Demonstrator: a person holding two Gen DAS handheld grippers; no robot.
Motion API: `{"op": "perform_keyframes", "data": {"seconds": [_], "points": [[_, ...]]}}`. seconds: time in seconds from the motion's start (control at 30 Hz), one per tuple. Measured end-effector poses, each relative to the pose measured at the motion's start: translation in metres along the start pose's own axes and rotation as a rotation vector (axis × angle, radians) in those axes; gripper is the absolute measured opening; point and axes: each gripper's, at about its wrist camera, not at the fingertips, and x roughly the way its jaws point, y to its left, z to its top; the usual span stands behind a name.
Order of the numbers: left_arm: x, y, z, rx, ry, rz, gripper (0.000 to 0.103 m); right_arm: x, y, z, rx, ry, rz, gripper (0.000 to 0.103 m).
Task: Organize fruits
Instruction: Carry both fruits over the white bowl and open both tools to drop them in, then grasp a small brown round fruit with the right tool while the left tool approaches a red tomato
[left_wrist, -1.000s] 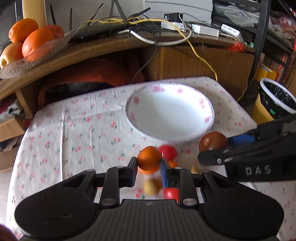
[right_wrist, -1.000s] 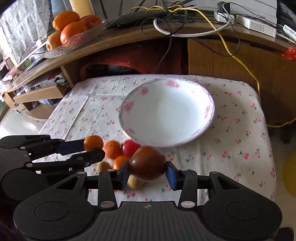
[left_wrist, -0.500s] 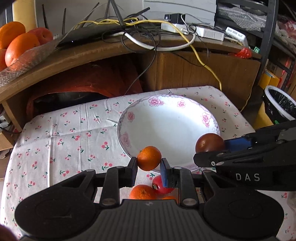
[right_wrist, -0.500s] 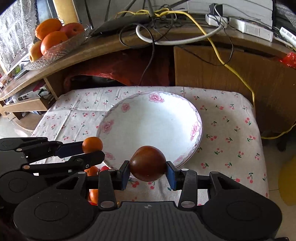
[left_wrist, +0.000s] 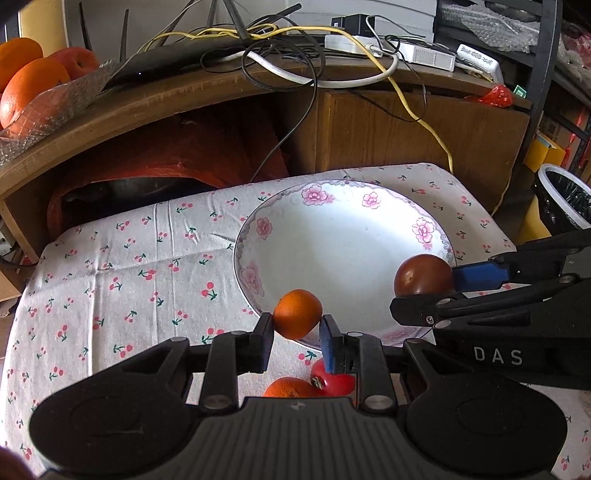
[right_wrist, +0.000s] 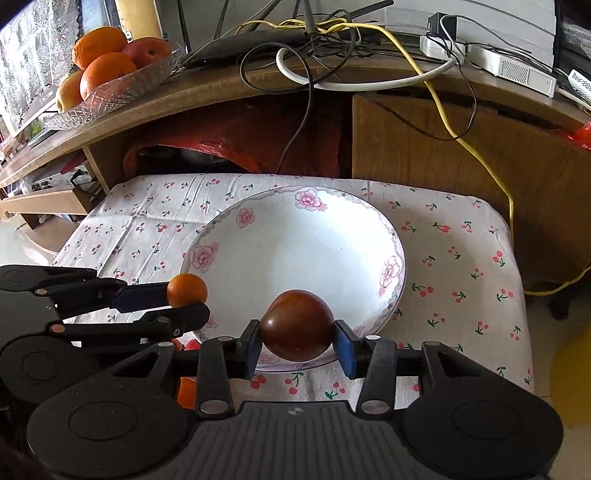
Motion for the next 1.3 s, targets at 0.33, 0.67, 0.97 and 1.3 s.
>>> {"op": "perform_keyframes", "data": {"seconds": [0.33, 0.67, 0.97, 1.3], "points": [[0.0, 0.001, 0.001, -0.01, 0.012, 0.005, 0.036, -0.001, -0.001, 0.001, 0.009, -0.003, 0.003, 0.04], [-0.012, 0.007, 0.005, -0.029, -0.015, -0.005, 0.038, -0.012, 0.0, 0.006, 0.023, -0.059, 0.011, 0.045], [-0.026, 0.009, 0.005, -0.025, -0.038, -0.009, 0.039, -0.021, 0.005, 0.005, 0.014, -0.072, 0.015, 0.045], [-0.045, 0.01, -0.01, 0.01, -0.032, -0.052, 0.04, -0.036, 0.007, -0.011, -0.002, -0.058, 0.013, 0.045]]}}
